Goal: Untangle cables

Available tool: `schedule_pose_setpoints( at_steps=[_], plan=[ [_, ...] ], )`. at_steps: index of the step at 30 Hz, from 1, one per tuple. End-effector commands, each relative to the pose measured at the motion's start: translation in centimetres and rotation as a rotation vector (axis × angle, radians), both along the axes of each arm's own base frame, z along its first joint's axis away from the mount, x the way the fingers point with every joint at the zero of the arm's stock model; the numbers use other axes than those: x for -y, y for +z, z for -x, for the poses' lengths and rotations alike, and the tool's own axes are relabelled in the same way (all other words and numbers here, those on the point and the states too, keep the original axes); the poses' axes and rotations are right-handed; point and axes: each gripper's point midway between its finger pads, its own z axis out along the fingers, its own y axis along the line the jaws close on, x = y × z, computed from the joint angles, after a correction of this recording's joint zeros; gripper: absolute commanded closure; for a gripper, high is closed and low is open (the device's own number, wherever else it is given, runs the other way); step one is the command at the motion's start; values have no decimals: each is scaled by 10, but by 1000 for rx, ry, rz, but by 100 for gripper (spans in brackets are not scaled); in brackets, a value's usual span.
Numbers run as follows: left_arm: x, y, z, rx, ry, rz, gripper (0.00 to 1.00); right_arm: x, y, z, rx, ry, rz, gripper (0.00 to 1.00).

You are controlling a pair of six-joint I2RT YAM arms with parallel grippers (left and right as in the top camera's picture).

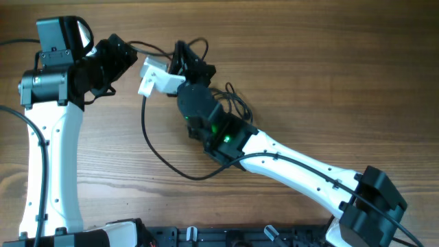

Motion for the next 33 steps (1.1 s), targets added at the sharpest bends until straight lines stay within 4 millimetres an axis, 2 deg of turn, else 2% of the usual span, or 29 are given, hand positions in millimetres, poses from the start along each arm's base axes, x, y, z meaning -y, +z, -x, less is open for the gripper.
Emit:
schedule_pose_setpoints(
  at_steps=[1, 4, 6, 8, 11, 15, 19, 23, 25, 28, 29, 33],
  plan=[
    [-2, -5, 0, -8, -11, -24, 17, 24, 44, -2, 155, -135, 22, 96],
    [-2, -5, 0, -8, -11, -24, 17, 42, 89, 6, 294, -189, -61, 96],
    [-2, -5, 0, -10, -11, -24, 17, 44, 89, 5, 293, -200, -63, 96],
    [2, -7, 3, -15, -48, -27, 19, 46, 73, 0, 230, -213, -89, 96],
    [21, -4, 7, 14, -218, -14, 21, 47, 40, -13, 105, -211, -138, 96],
    [22, -8, 11, -2, -241, -28, 24, 45, -14, -26, -112, -154, -212, 96],
    [22, -9, 13, -5, -252, -34, 25, 54, -62, -33, -392, -84, -383, 96],
    [24, -10, 16, -11, -277, -40, 25, 63, -74, -30, -643, 28, -589, 96],
    [29, -14, 24, -32, -331, -40, 25, 63, -73, -20, -781, 129, -666, 96],
    [41, -36, 38, -109, -367, -20, 25, 66, -72, -2, -1003, 218, -827, 96],
    [49, -50, 41, -130, -388, -17, 25, 67, -74, 5, -1089, 240, -878, 96],
    [69, -90, 46, -168, -411, 11, 25, 66, -79, 19, -1226, 269, -934, 96]
  ],
)
